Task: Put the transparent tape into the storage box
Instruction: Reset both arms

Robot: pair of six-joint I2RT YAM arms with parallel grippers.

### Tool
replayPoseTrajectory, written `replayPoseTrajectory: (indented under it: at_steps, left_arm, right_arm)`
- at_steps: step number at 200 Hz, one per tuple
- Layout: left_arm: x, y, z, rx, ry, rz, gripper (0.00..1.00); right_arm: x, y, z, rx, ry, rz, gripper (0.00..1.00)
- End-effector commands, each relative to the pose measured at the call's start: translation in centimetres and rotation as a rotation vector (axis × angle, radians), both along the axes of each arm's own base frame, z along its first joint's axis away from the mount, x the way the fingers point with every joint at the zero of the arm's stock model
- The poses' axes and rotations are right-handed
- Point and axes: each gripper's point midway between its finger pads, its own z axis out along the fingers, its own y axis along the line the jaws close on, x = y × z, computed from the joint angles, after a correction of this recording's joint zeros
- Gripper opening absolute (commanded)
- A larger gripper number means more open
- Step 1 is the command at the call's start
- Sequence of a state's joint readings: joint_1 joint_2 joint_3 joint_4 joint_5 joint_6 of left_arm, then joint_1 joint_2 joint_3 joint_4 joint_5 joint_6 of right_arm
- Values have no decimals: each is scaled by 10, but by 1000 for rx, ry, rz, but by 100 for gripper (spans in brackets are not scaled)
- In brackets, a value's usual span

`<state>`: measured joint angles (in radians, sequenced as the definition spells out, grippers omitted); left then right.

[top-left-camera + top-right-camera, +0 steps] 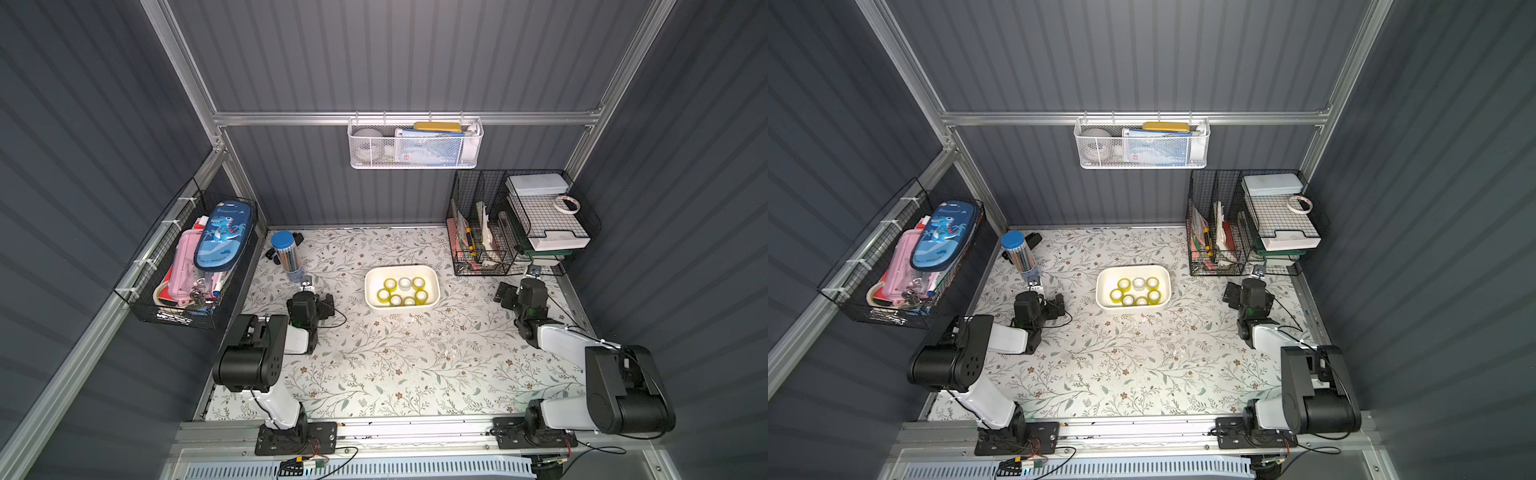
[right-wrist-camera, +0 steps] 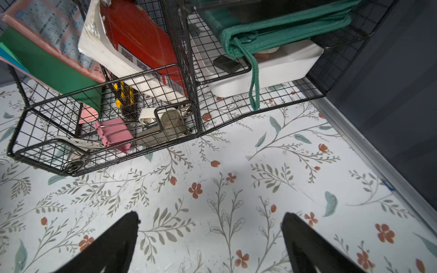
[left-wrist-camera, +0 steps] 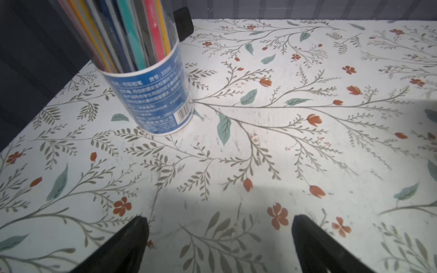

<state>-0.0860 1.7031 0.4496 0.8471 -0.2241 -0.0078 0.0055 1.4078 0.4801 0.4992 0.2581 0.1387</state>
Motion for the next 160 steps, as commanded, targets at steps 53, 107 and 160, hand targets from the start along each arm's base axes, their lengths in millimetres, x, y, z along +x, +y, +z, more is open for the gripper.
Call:
replayPoseTrajectory:
  at_steps: [53,107,160]
  left_arm:
    - [9,-6,11,6,-35,-37,99]
    - [9,-4,11,12,-32,-29,99]
    - [9,-5,10,14,-30,-32,100]
  right_arm:
    - [15,26,2,-44,-191,182,99]
    - [17,24,-1,-34,-143,165,99]
    - [16,24,-1,-34,-148,167,99]
